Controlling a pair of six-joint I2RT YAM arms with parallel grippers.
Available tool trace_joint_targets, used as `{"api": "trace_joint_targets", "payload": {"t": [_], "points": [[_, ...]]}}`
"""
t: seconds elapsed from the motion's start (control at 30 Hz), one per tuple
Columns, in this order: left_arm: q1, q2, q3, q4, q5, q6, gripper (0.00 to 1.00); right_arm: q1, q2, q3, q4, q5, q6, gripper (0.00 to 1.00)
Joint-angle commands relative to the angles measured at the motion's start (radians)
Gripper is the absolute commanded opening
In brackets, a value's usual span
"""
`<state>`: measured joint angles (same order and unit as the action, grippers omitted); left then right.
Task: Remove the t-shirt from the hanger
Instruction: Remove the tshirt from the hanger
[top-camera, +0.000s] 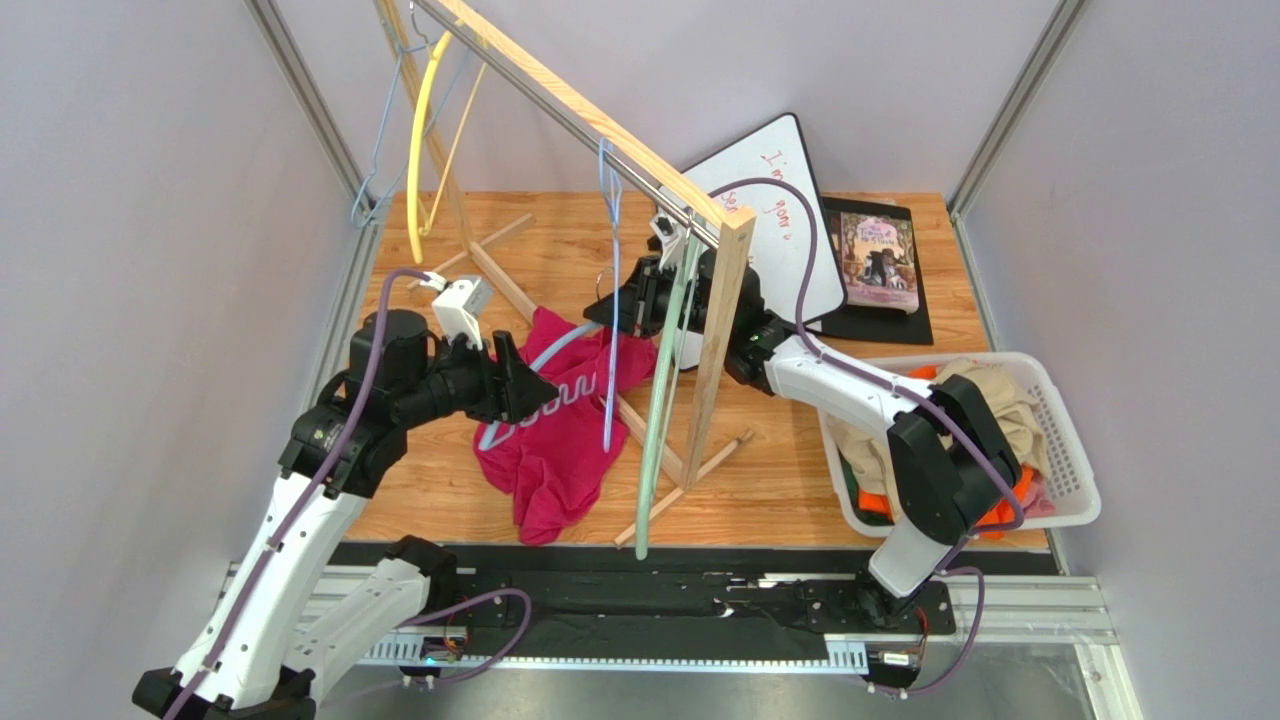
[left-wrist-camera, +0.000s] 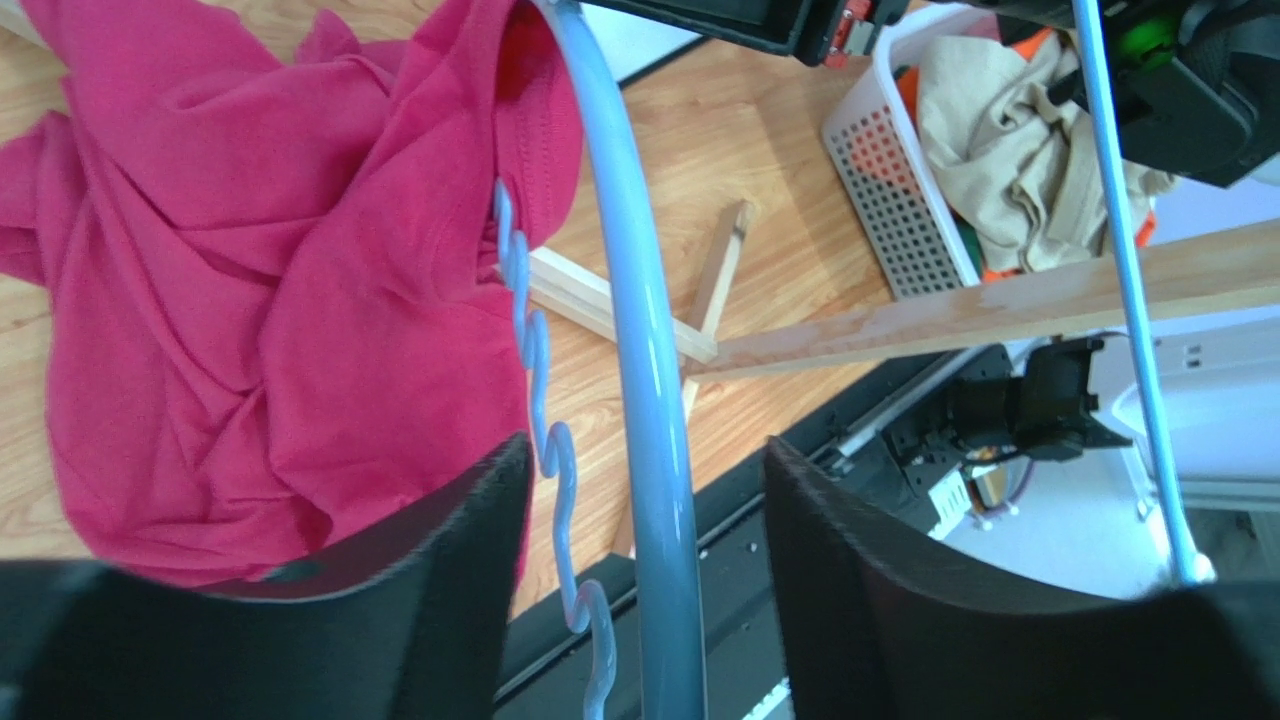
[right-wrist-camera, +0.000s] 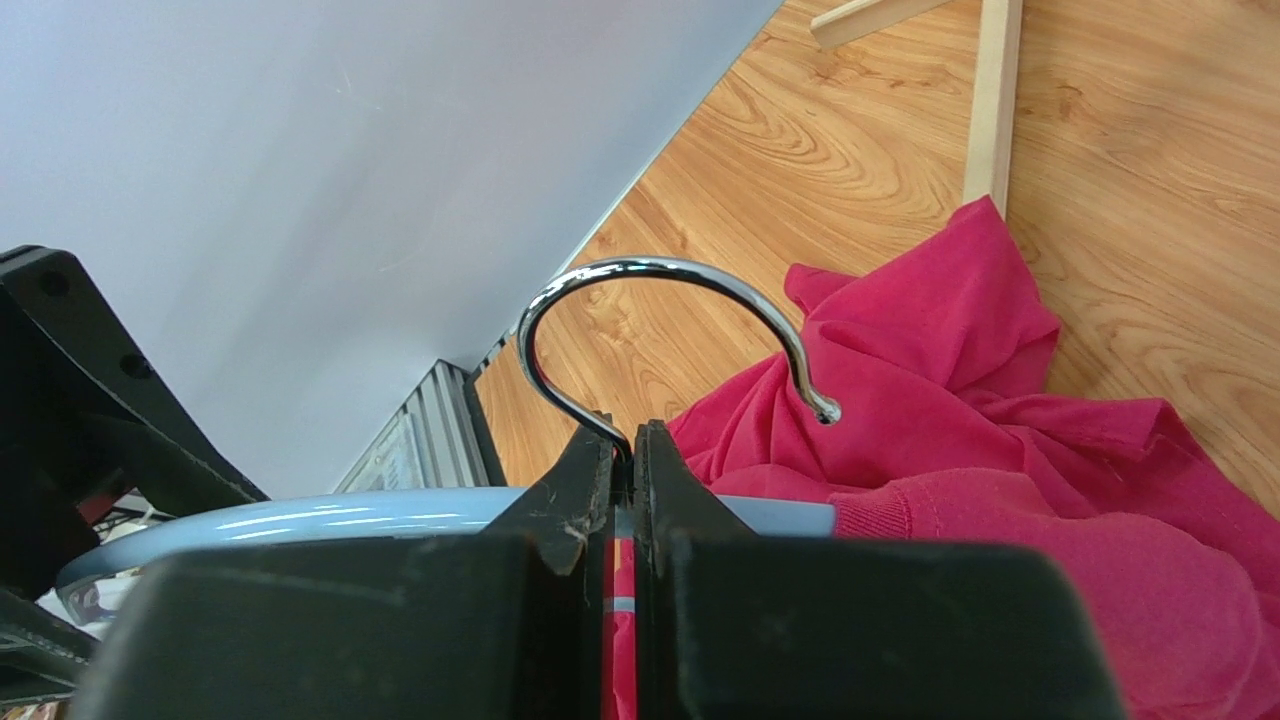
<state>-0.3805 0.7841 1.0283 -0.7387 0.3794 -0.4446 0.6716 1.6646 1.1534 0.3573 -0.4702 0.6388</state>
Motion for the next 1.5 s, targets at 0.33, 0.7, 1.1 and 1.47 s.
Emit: {"api": "trace_joint_targets", "payload": {"t": [0.33, 0.7, 1.1, 1.47], "points": [[-0.008, -0.097, 0.111, -0.128, -0.115, 0.049, 0.00, 0.022, -0.072, 0.058, -0.050, 0.042, 0.018, 0.40], [-0.008, -0.324, 0.203, -0.231, -0.273, -0.051, 0.00, -0.148, -0.203, -0.072, -0.273, 0.120, 0.107, 0.77], [-0.008, -0.339, 0.159, -0.159, -0.083, -0.299, 0.00, -0.224, -0.325, -0.156, -0.322, 0.082, 0.050, 0.79], [-0.008, -0.402, 0.237, -0.303, -0.243, -0.477, 0.00, -0.224, -0.335, -0.158, -0.333, 0.082, 0.022, 0.79]]}}
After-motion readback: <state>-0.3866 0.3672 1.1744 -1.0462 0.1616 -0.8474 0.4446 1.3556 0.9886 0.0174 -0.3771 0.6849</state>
